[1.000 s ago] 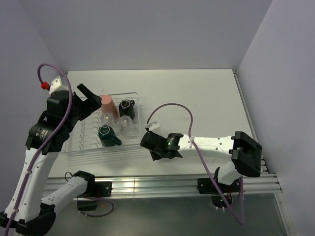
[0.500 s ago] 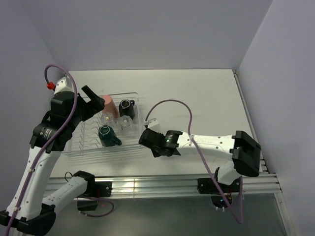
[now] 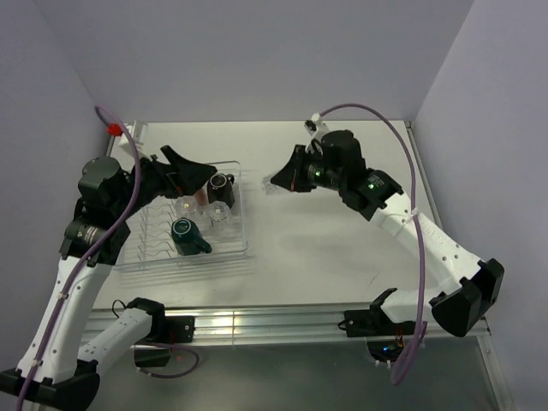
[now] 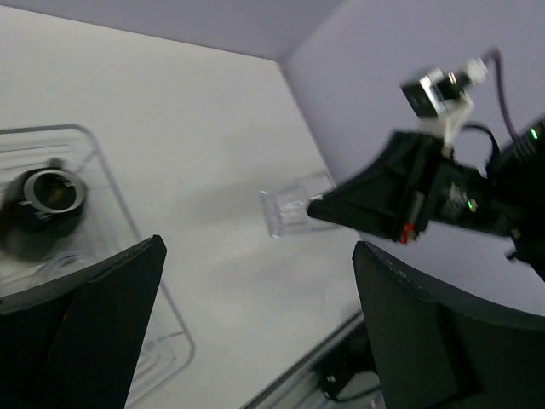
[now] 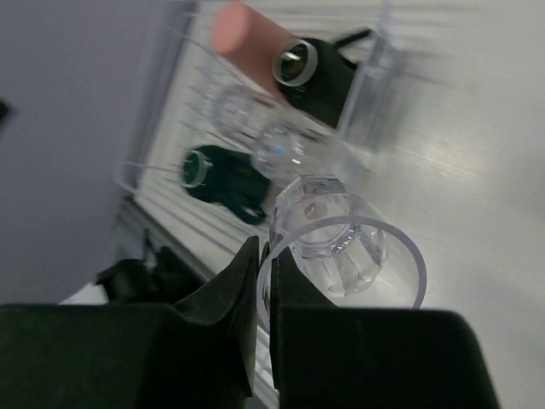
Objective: Load the cups into the dish rack
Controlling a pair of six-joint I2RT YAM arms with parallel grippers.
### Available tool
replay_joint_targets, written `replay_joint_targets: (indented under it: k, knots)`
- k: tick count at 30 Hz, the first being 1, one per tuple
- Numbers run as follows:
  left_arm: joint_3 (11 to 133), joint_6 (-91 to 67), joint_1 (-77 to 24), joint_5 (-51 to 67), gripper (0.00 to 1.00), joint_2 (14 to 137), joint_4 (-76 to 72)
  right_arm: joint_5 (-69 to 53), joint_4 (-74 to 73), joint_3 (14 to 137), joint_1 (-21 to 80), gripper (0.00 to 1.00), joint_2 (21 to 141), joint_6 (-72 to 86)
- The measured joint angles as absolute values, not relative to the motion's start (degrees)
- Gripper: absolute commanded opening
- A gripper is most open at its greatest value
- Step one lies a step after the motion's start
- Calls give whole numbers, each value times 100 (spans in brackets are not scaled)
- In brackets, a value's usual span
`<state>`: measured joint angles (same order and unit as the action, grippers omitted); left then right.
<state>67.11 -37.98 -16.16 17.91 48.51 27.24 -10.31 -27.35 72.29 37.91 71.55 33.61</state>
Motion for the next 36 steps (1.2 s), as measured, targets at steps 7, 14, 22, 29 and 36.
replay_joint_targets:
  k: [7, 14, 22, 29, 36]
  knots:
    - [6569, -3863, -1562, 3468, 99, 5649, 1614, -3625, -718, 7653, 3208, 0, 7662, 4429]
    - [6532, -3916, -1533, 4007, 99, 5909, 1173, -4945, 1498, 7363, 3052, 0, 8082, 6114]
    - [6318, -4182, -1533, 4423, 99, 5909, 489, -5441, 2864, 7218, 3052, 0, 8302, 7207]
    - [6191, -4381, -1533, 4550, 90, 5911, 150, -5542, 3371, 7196, 3076, 0, 8464, 7585]
    - [6036, -4567, -1533, 4692, 57, 5916, -119, -5518, 3597, 7210, 3194, 0, 8739, 7728]
